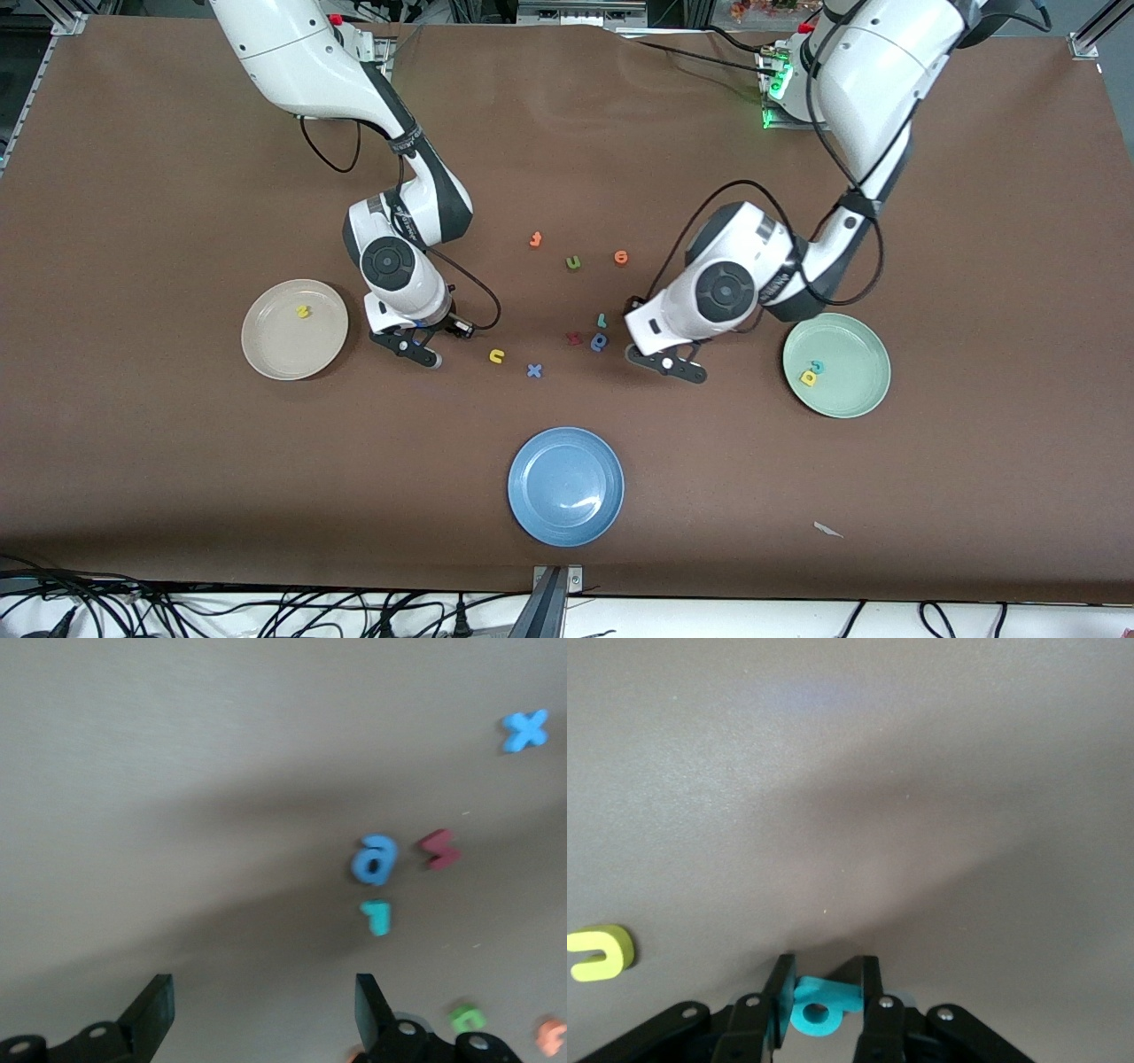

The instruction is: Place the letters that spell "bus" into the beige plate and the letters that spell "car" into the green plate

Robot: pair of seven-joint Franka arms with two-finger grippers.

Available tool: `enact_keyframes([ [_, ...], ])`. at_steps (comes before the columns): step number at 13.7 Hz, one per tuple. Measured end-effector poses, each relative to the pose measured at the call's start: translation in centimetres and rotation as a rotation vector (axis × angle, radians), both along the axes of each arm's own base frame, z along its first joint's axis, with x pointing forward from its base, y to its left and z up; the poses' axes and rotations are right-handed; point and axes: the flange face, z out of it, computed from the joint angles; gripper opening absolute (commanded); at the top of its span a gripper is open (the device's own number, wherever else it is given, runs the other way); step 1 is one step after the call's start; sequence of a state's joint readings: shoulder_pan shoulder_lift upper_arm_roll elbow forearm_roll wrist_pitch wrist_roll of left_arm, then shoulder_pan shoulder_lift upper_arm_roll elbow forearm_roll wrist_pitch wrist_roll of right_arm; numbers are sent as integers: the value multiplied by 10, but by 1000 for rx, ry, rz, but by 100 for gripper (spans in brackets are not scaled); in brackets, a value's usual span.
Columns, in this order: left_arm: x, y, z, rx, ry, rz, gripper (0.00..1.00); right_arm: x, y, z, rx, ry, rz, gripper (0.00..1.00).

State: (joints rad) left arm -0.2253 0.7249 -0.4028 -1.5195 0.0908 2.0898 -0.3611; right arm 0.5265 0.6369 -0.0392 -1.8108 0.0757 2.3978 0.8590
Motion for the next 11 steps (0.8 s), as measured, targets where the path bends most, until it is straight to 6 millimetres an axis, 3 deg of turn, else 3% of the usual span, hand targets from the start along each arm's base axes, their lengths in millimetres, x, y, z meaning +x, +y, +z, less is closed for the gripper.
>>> enact_keyframes([
  [3,-29,-51,-23,7,-21,68,77,8,-2,10,-7,19,26,24],
  [5,-39,-62,-43,35,-35,64,70,20,-23,16,-18,57,73,24],
  [8,-39,-64,-65,27,-46,80,48,46,-83,33,-25,98,173,24],
  [9,-41,-65,-70,34,-51,72,48,52,-106,39,-32,109,210,24],
  [11,-43,-65,-78,57,-65,50,34,60,-154,51,-46,114,283,24],
])
